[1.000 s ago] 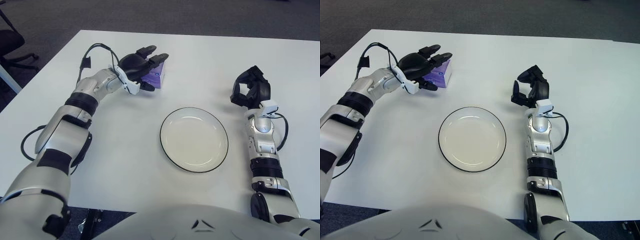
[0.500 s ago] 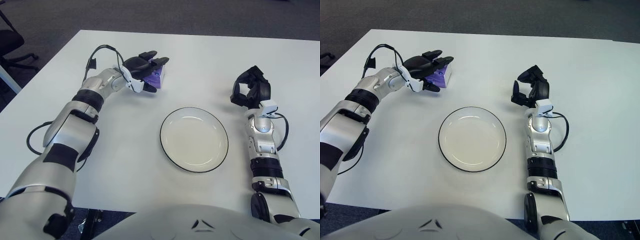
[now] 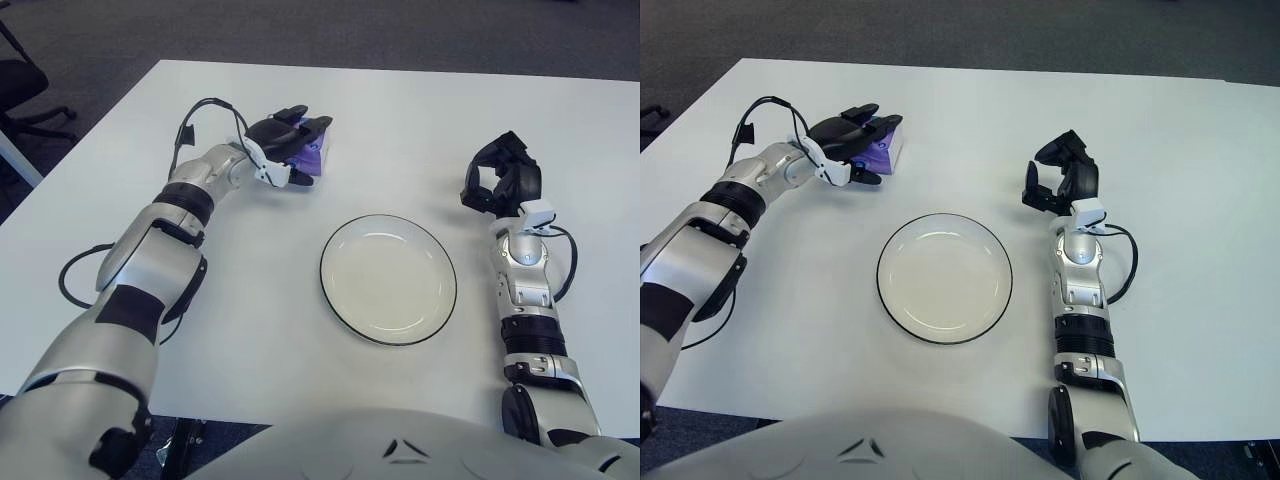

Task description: Put the tissue paper into the plate.

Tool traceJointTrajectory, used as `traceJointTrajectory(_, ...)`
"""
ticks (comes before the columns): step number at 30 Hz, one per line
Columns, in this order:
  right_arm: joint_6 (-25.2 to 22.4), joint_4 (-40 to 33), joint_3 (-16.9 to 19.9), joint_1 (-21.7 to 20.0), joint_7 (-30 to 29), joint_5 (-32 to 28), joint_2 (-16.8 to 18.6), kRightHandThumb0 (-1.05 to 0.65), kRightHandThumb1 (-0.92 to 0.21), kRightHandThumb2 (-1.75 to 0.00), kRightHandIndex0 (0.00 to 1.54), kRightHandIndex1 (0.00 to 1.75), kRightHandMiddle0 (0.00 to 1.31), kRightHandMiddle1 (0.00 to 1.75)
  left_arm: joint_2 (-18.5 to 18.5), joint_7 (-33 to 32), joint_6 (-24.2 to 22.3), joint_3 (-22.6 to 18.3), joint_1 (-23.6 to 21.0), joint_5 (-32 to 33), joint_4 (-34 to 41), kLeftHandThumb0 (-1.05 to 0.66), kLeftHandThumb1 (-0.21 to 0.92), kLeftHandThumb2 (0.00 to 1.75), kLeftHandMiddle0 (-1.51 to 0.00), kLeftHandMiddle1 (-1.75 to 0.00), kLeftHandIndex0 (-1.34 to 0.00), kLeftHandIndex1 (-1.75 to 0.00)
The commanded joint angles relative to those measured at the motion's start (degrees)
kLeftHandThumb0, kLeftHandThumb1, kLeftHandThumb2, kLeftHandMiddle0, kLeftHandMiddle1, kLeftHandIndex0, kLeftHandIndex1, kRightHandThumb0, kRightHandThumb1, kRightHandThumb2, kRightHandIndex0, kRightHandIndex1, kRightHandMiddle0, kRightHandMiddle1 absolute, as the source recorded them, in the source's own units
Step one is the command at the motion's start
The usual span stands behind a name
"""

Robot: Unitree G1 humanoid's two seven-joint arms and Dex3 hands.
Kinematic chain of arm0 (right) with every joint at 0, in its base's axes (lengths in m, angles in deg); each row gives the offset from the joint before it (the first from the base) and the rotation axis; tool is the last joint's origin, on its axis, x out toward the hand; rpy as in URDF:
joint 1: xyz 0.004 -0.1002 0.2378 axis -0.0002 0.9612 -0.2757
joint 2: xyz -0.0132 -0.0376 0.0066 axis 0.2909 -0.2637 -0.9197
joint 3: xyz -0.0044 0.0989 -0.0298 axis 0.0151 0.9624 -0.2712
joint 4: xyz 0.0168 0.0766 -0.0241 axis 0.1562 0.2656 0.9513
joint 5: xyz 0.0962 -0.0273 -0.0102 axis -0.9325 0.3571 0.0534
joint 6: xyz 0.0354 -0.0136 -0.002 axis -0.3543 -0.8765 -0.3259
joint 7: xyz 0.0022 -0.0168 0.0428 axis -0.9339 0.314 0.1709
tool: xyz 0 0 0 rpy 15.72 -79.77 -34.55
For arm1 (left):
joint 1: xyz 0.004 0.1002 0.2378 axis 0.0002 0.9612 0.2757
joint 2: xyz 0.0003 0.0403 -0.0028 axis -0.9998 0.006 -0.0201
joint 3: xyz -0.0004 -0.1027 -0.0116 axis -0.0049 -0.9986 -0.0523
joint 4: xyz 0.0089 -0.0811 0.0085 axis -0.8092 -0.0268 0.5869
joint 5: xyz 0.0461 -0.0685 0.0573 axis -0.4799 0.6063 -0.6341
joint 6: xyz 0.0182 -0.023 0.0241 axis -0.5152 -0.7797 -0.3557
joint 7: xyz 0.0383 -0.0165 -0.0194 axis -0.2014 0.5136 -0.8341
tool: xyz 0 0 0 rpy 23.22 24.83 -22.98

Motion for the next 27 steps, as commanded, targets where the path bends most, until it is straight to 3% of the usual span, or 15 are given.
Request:
traceJointTrajectory(1,-0.28,5.67,-0.53,12.97,-0.54,0.51,3.31,-0.46,-0.39,-1.23,1.17,1.75,0.56,1.75,0.69,-6.11,-2.88,1.78,-3.25,-1.95,-1.63,-1.05,0.92,0.58,0.00,0.00,0.00,0.00)
traceJointTrajectory(15,0.16,5.28,-0.59,13.73,0.13,0.24,3.19,-0.46,-0.39,-1.23,1.19,1.75,0.56,1.75,3.16,-18.87,-12.37,4.10,-2.50,-3.64,-3.48,-1.05,0.92,0.59,0.00,0.00,0.00,0.00)
traceJointTrajectory(25,0.40,5.17,-0.74,14.10,-0.02,0.59,3.13,-0.46,-0.38,-1.24,1.19,1.75,0.57,1.75,4.85,-19.82,-14.70,5.02,-2.34,-2.84,-6.08,-1.05,0.92,0.61,0.00,0.00,0.00,0.00)
traceJointTrajectory(27,0.25,5.19,-0.73,14.11,0.01,0.53,3.13,-0.46,-0.37,-1.25,1.19,1.75,0.57,1.75,4.88,-19.19,-14.35,5.12,-2.43,-2.58,-6.35,-1.05,0.92,0.60,-0.08,-0.04,-0.01,-0.01)
